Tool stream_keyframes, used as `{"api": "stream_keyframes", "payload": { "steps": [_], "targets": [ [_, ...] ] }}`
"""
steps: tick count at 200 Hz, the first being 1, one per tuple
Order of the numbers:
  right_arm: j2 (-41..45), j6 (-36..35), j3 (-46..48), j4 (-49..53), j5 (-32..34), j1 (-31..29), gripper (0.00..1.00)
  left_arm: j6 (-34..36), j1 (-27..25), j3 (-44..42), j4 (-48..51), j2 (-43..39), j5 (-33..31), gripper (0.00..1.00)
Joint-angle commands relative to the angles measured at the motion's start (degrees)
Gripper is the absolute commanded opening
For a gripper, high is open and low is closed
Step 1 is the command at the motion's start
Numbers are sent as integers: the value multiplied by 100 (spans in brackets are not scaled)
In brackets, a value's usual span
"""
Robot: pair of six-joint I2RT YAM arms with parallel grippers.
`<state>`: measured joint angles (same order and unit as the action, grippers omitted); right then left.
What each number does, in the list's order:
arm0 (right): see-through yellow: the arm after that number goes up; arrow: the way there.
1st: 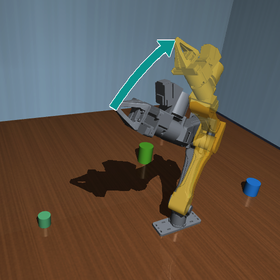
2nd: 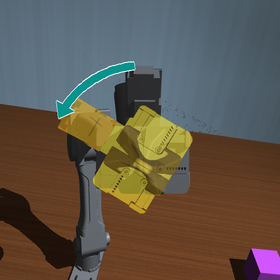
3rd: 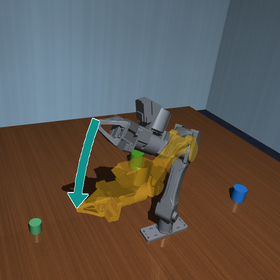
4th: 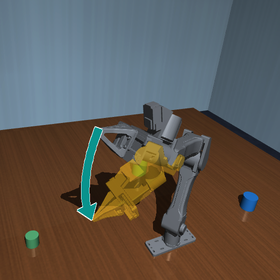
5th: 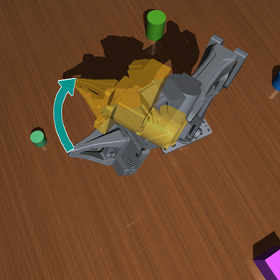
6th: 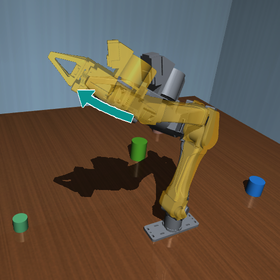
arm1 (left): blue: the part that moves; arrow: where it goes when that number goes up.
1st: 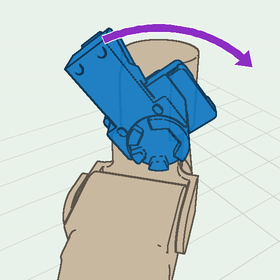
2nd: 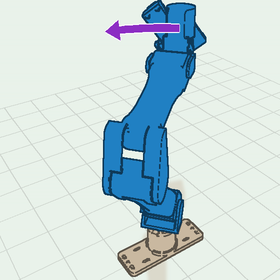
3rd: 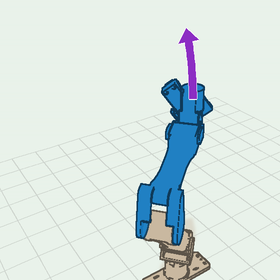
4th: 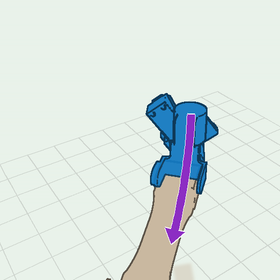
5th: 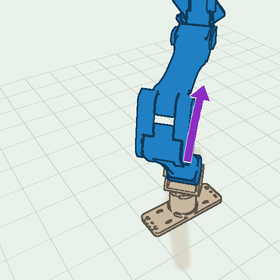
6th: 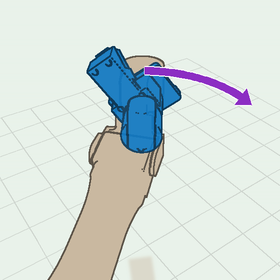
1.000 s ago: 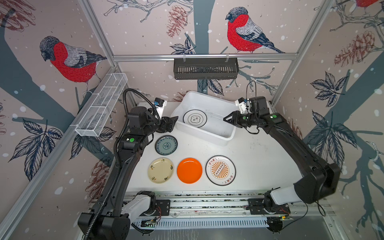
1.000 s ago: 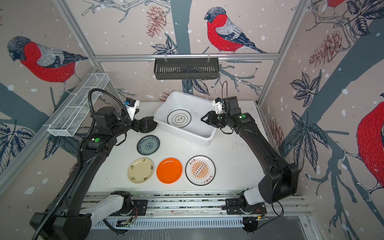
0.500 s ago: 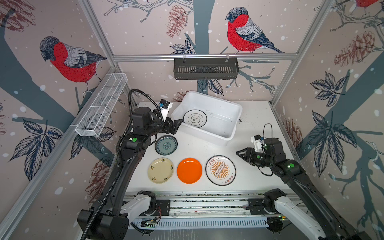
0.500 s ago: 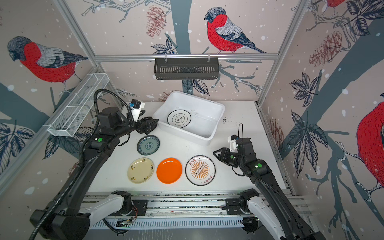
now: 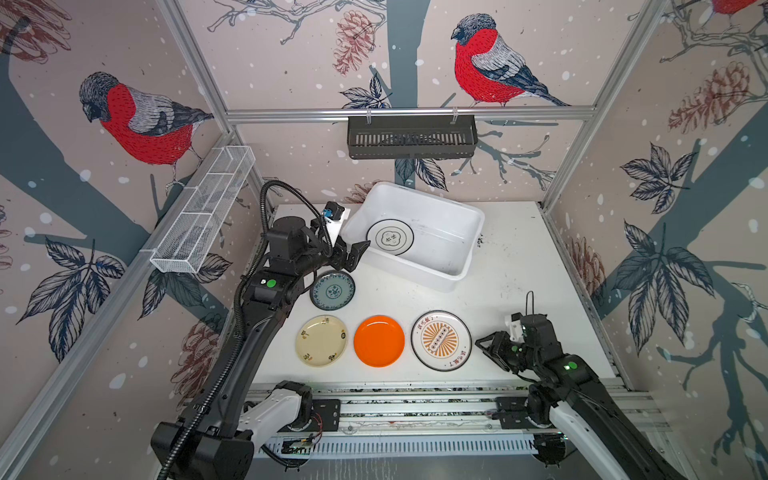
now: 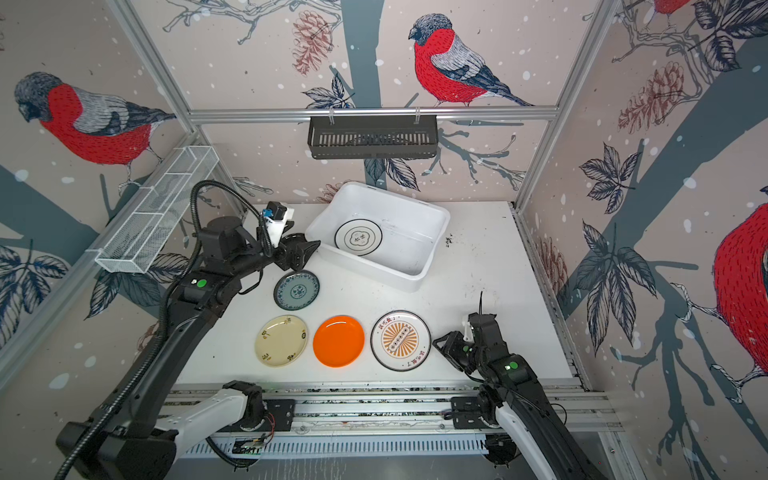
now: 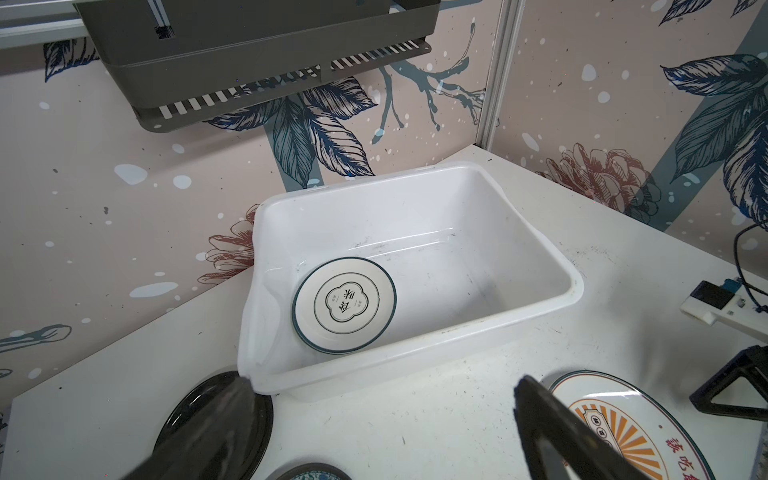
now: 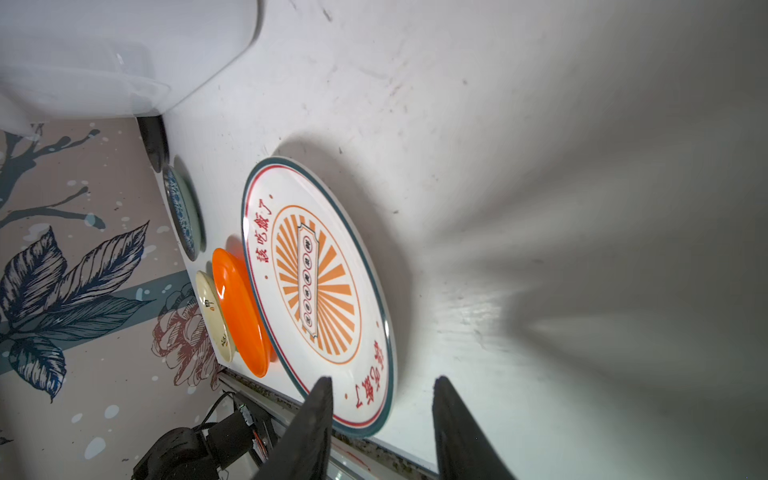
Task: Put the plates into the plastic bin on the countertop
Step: 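Lower the right gripper to the orange-sunburst plate edge while left gripper nears blue plate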
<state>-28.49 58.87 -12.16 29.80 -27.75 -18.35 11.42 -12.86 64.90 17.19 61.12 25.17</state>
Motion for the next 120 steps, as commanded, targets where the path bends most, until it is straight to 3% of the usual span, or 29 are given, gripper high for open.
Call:
{"api": "stream_keyframes", "payload": {
  "steps": [1,53,120],
  "targets": [
    [-217,-24,102,-536,-352,-15,43,31,-6,-11,-196,-26,-45,97],
    [-844,-68,302,-1279,-761,-42,43,48,-5,-73,-113,-91,-81,97],
    [-1745,-365,187,-1847,-815,-137,40,-77,-6,-143,-124,-136,-184,97]
  ]
}}
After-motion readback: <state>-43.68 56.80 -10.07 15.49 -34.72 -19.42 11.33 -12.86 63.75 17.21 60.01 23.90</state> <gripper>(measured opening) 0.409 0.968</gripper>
